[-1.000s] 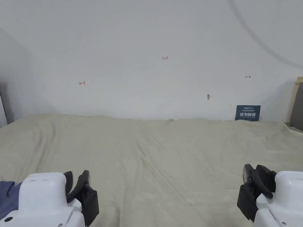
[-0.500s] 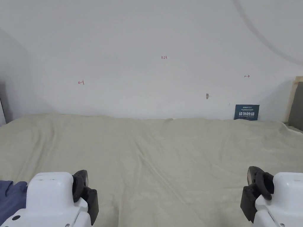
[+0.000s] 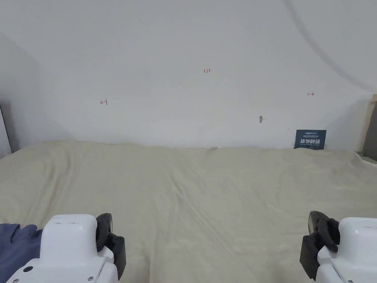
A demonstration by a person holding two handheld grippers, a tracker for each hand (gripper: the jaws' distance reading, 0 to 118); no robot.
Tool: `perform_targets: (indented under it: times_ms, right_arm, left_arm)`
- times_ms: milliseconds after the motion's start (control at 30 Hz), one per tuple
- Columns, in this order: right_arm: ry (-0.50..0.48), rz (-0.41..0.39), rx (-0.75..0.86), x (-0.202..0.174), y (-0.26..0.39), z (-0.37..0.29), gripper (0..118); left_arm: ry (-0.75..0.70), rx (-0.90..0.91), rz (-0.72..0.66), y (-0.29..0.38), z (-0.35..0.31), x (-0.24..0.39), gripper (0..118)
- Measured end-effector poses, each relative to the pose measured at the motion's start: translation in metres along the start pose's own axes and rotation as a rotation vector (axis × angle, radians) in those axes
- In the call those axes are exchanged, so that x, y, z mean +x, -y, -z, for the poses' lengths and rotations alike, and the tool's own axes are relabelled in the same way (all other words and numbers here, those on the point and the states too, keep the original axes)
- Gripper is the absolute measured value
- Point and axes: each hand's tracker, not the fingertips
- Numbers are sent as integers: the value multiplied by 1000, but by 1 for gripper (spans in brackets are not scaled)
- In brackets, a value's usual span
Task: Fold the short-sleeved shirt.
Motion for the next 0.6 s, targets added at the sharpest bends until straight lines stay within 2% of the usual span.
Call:
perform_targets:
  times_ms: [200, 333, 533, 600]
  right_arm:
    - [-41, -13, 7, -12, -4, 5, 0]
    - [-137, -4, 7, -37, -9, 14, 0]
    - [-363, -24, 21, -107, -14, 27, 0]
    - [-465, -27, 13, -136, -14, 27, 0]
  left_arm:
    - [-25, 9, -36, -2, -3, -14, 0]
    - [-128, 15, -10, -3, -10, -32, 0]
    - [-329, 22, 4, -5, -36, -81, 0]
    - [-398, 16, -4, -6, -49, -102, 0]
